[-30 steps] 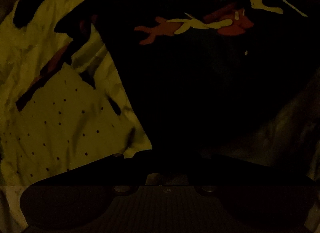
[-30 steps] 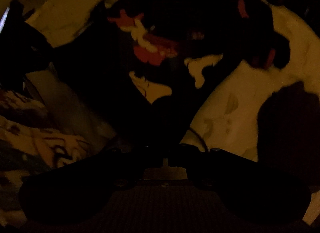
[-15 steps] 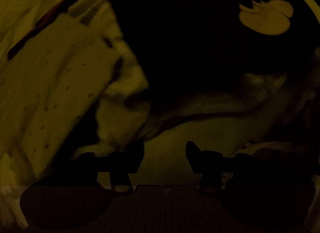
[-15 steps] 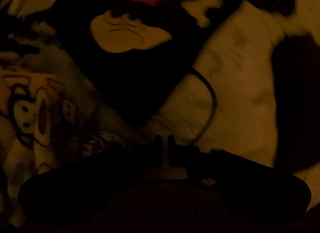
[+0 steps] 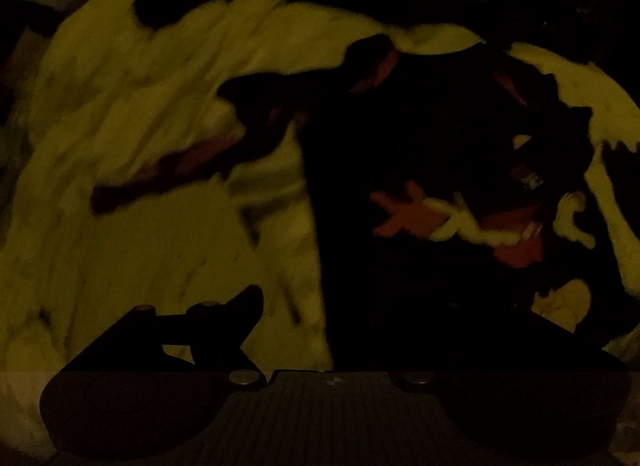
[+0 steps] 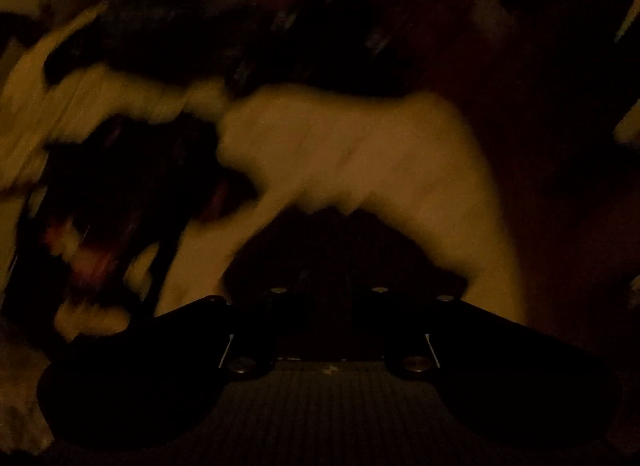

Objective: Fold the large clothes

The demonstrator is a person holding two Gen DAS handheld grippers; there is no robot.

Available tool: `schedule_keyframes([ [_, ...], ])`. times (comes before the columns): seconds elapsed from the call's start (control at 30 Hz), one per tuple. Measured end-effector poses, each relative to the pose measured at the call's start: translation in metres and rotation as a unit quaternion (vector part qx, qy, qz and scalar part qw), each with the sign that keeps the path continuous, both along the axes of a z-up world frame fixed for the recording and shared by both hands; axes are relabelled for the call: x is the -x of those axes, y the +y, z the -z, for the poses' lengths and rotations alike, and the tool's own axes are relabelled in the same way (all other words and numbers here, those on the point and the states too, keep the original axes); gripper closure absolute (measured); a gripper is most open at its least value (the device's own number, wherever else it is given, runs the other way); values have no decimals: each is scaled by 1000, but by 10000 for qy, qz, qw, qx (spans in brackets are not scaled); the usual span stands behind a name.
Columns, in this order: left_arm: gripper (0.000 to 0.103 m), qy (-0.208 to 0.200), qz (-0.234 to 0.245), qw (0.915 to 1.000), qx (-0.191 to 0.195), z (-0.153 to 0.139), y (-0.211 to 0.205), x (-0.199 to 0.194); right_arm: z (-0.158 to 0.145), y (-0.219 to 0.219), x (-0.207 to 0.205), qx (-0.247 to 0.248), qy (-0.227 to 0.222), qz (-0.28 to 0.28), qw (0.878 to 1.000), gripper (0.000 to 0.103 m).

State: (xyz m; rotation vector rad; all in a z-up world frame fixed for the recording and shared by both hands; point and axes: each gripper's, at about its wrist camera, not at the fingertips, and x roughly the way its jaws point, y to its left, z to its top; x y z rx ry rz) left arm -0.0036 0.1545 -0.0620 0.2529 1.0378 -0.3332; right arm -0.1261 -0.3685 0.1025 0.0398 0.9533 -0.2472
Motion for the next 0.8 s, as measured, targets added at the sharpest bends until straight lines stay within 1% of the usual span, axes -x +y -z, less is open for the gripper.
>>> schedule_keyframes([
  [0.07,0,-108,41,9999,-18,-4,-10,-4,-36,-22,5,394,-465,221,9979,81],
  [0.1,0,-139,29,9999,-2,-6,-13,-5,-54,-35,9,528,-706,314,9956,76],
  [0.13,0,-167,-4,9999,24,-6,-15,-6,-69,-47,12,609,-943,414,9928,69],
  [0.17,0,-192,-44,9998,45,-7,-17,-7,-85,-59,15,610,-1226,544,9891,65],
  [0.2,0,-206,-69,9998,43,-6,-21,-8,-94,-69,17,508,-1426,621,9865,55],
  [0.23,0,-209,-75,9997,28,-5,-24,-10,-100,-78,17,318,-1595,666,9844,52],
  [0.27,0,-215,-70,9997,-9,-3,-30,-14,-100,-84,13,111,-1707,675,9829,52],
  [0.3,0,-236,-37,9997,-37,0,-36,-19,-95,-87,7,-119,-1750,619,9826,52],
  [0.33,0,-288,9,9996,-39,1,-42,-22,-83,-87,-4,-372,-1672,494,9840,52],
  [0.37,0,-351,59,9994,5,4,-52,-26,-71,-85,-13,-557,-1549,367,9857,52],
  [0.4,0,-353,103,9993,53,5,-60,-30,-54,-78,-25,-730,-1373,218,9876,52],
  [0.43,0,-278,176,9994,98,11,-73,-36,-38,-70,-34,-895,-1215,100,9885,53],
  [0.5,0,-171,314,9992,170,22,-95,-45,-5,-49,-52,-1377,-935,-205,9858,54],
  [0.6,0,-79,555,9983,173,44,-132,-61,26,-22,-67,-1838,-736,-382,9795,54],
  [0.67,0,14,546,9985,93,63,-154,-75,39,-15,-71,-2136,-627,-360,9742,54],
  [0.7,0,82,489,9988,28,73,-161,-81,41,-15,-70,-2186,-612,-366,9732,54],
  [0.77,0,397,247,9988,-126,98,-176,-95,47,-20,-68,-2296,-589,-269,9711,52],
  [0.8,0,534,184,9984,-72,106,-181,-98,49,-22,-66,-2378,-576,-170,9695,51],
])
